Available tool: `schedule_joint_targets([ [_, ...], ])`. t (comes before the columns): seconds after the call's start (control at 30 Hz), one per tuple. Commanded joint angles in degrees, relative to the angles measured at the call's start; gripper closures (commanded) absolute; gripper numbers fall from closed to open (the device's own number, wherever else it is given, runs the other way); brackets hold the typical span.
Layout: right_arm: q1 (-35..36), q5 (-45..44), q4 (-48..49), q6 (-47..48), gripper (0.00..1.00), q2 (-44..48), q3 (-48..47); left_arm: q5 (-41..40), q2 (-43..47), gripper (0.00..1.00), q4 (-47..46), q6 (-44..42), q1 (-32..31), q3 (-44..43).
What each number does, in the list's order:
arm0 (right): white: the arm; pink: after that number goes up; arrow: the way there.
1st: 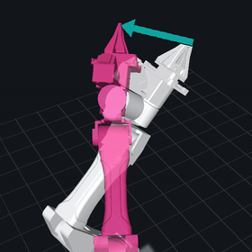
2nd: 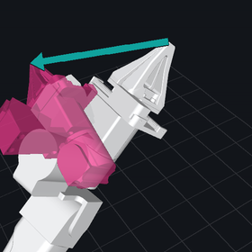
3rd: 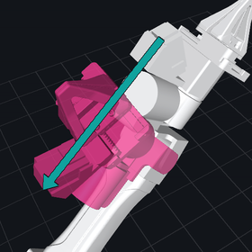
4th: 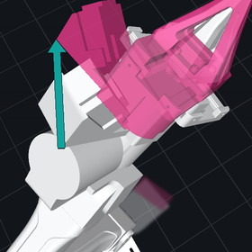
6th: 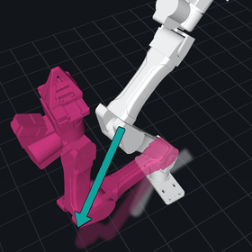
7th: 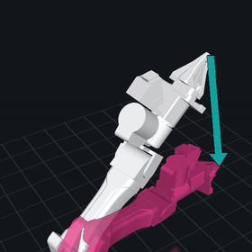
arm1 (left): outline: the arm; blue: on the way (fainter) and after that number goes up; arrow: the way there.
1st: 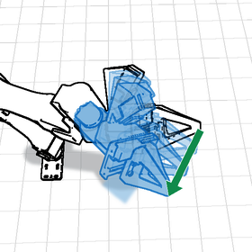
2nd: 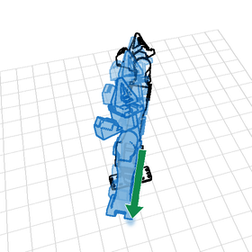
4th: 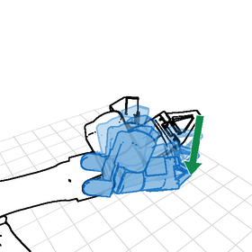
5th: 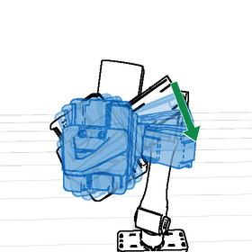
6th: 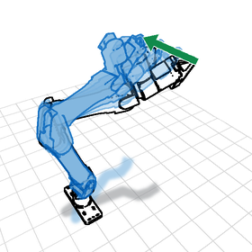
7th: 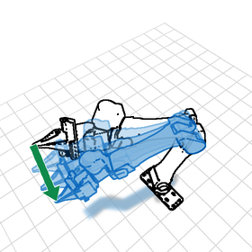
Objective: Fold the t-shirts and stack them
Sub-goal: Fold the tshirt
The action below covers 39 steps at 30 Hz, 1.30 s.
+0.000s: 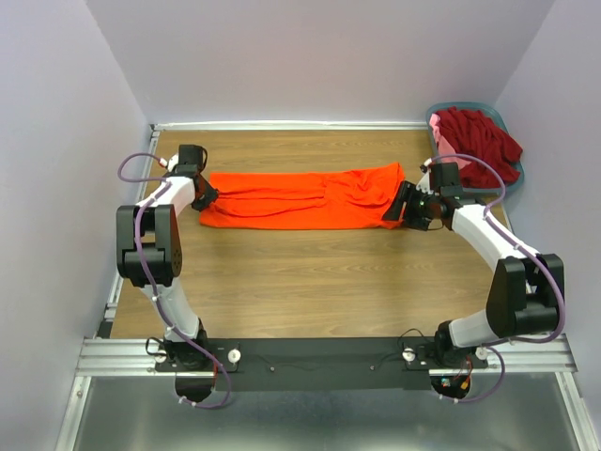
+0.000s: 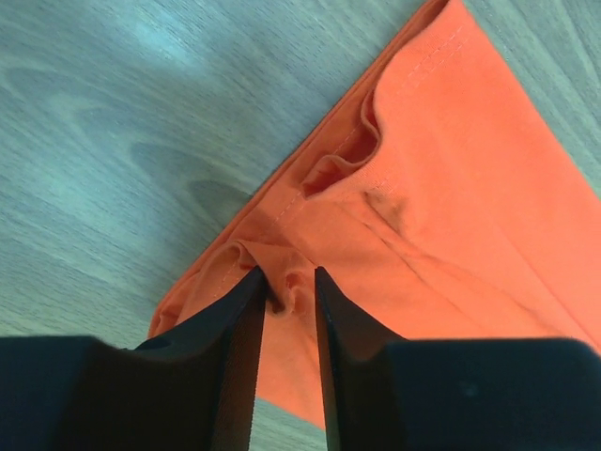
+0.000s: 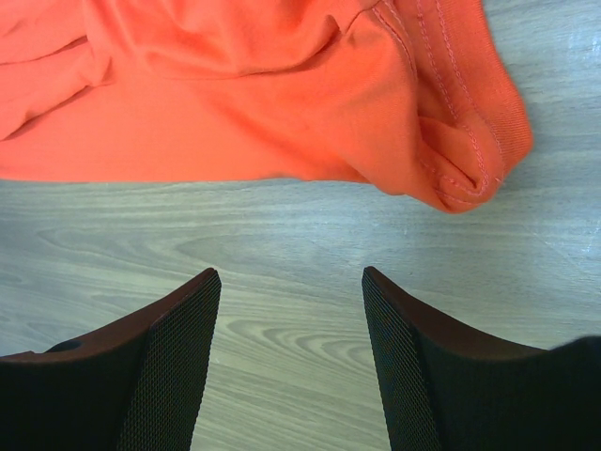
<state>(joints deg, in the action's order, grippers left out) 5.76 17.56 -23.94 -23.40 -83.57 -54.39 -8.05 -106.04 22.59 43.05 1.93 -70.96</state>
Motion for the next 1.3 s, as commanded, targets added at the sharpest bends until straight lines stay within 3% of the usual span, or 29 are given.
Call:
schedule_joint_targets([
  [0.0, -0.13, -0.86, -1.63, 0.99, 0.30, 1.22, 0.43, 1.46, 1.54, 0.63, -0.09, 0.55, 0.53, -0.32],
  [0.37, -0.22, -1.04, -1.72, 1.25, 0.30, 1.74, 1.04, 2.08, -2.15, 0.67, 2.46, 1.86, 0.97, -7.52],
  [0.63, -0.13, -1.04, -1.72, 1.25, 0.30, 2.53, 1.04, 2.35, -2.95, 0.62, 2.55, 0.99, 1.05, -9.47],
  [0.9, -0.13, -4.02, -1.90, 0.28, 0.29, 4.12, 1.30, -4.16, 14.51, 0.24, -0.26, -1.39, 3.69, 7.31],
  [1.1, -0.31, -6.22, -1.81, -1.56, 0.27, 3.77, 1.92, -5.04, 20.96, 0.22, -3.69, -0.77, 4.22, 20.22],
  [1.27, -1.01, -6.93, -1.63, -3.84, 0.27, 2.80, 2.18, -2.24, 18.94, 0.22, -8.16, -0.86, 4.22, 23.23],
])
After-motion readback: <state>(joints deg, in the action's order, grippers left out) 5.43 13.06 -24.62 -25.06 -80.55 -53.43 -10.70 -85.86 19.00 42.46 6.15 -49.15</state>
